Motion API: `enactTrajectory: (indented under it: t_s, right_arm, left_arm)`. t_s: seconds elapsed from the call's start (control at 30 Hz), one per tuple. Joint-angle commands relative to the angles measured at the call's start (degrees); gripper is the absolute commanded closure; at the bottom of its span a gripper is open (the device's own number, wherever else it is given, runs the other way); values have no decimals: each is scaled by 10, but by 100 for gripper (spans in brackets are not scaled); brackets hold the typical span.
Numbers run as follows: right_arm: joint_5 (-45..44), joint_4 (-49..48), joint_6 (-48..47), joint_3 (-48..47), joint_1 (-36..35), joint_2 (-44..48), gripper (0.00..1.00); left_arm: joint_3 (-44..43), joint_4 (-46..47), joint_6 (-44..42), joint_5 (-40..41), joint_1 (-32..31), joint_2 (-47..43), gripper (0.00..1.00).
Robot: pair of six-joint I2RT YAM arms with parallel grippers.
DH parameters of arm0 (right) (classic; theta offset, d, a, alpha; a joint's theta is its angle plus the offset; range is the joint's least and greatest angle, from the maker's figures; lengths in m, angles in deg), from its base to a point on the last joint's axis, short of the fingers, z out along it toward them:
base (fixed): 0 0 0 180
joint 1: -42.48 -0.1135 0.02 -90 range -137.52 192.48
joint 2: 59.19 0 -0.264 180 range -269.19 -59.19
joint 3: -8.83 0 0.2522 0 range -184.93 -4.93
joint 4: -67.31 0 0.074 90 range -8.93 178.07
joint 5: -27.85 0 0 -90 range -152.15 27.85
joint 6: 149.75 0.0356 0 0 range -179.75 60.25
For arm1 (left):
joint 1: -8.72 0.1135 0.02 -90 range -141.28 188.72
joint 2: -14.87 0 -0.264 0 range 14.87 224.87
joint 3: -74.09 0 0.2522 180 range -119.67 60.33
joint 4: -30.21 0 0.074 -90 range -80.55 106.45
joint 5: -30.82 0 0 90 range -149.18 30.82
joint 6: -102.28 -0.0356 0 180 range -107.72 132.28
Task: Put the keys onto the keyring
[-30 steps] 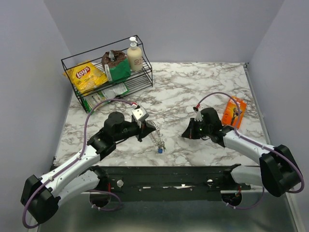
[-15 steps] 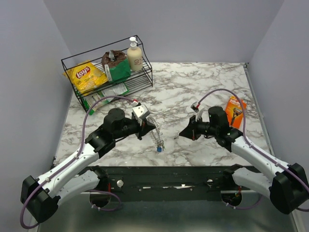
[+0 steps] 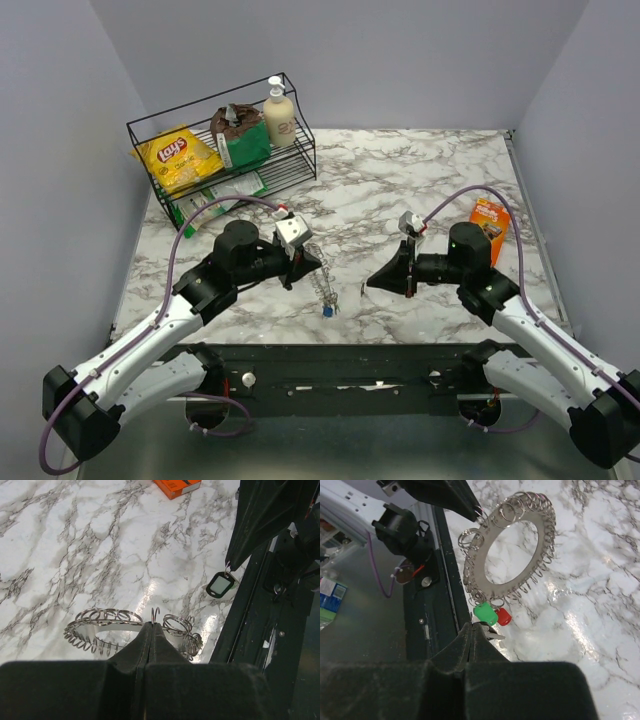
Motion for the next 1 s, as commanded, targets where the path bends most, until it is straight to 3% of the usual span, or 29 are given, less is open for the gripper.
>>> enactTrajectory:
  t_s: [0.0, 0.63, 0.97]
  right_arm:
    - [60, -30, -11, -22, -10, 0, 99]
    - [60, -23, -35, -61, -23, -41, 99]
    - [42, -26, -41, -84, -46, -72, 99]
  left_arm:
    - [-18, 8, -14, -42, -9, -8, 100]
    - [-47, -35, -58, -133, -30, 10, 100]
    - [-52, -36, -61, -139, -42, 23, 100]
